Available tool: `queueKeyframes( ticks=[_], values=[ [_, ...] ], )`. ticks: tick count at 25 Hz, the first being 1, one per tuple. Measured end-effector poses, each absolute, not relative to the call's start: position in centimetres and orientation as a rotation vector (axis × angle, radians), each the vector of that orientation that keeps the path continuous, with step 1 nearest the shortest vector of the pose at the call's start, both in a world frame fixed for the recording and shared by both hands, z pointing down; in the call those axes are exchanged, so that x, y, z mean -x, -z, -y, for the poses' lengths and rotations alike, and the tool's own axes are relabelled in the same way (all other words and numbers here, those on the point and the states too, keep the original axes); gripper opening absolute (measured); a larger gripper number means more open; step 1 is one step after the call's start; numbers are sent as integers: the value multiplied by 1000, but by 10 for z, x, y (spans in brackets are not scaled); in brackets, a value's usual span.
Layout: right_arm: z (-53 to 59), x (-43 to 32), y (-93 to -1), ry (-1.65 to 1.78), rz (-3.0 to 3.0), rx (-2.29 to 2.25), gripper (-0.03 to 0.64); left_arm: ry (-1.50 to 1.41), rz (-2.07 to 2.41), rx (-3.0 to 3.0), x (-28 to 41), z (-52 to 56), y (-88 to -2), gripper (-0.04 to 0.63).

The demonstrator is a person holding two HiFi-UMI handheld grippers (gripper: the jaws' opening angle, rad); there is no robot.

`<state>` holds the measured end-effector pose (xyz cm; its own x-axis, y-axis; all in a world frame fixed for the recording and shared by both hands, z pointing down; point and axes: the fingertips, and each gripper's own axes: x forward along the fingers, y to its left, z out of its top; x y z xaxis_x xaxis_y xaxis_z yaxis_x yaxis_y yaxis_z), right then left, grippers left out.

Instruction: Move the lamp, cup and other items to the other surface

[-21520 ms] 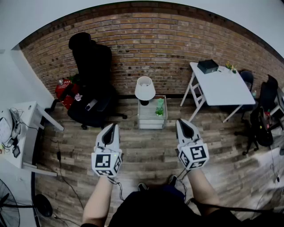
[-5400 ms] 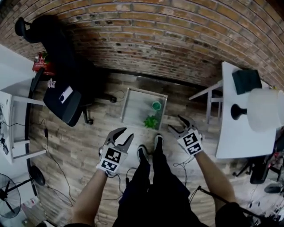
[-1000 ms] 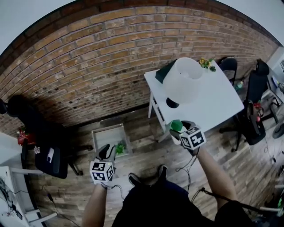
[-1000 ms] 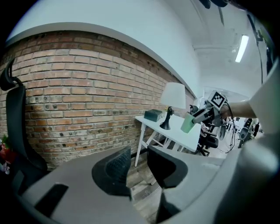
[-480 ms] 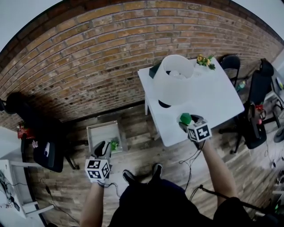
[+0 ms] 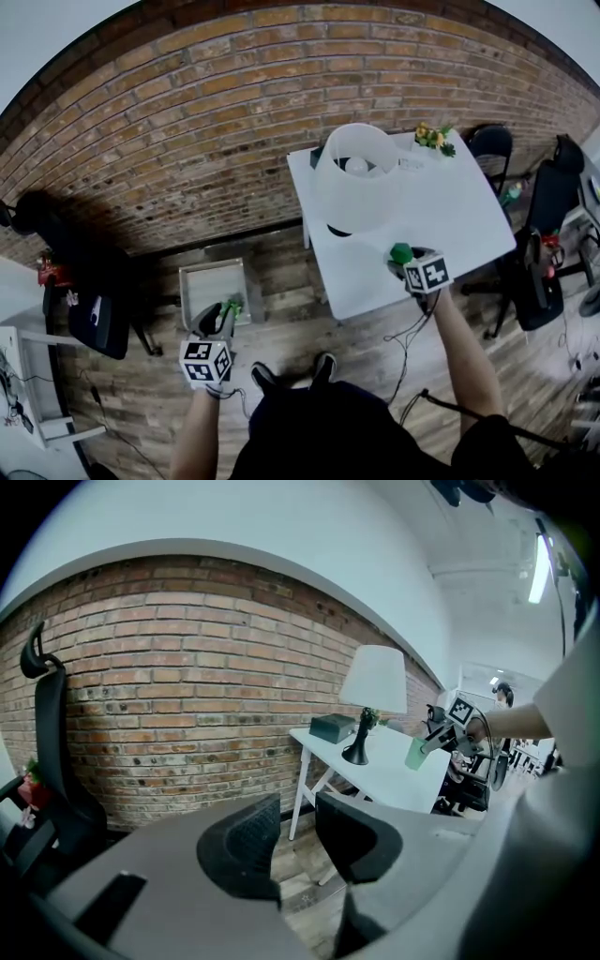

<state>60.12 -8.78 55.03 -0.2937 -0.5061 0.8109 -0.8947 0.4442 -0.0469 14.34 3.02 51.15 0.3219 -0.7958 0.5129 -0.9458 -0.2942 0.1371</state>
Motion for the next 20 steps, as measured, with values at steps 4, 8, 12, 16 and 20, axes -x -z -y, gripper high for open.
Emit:
queueKeyframes(
  ticks=[4, 8, 12, 16, 20],
  values=[
    [91, -616, -564, -751, 1922, -1147, 316, -496, 1546, -2171, -152, -29, -512, 115],
    [86, -618, -580, -799, 1904, -1085, 318, -509, 1548, -2161, -156, -31, -516, 115],
    [86, -617, -586, -788, 1913, -1089, 319, -523, 1548, -2143, -158, -34, -521, 115],
    [89, -614, -585, -756, 1930, -1102, 322, -524, 1552, -2138, -159, -37, -523, 115],
    [96, -611, -565, -674, 1982, -1177, 384, -524, 1559, -2128, -158, -42, -523, 115]
  ],
)
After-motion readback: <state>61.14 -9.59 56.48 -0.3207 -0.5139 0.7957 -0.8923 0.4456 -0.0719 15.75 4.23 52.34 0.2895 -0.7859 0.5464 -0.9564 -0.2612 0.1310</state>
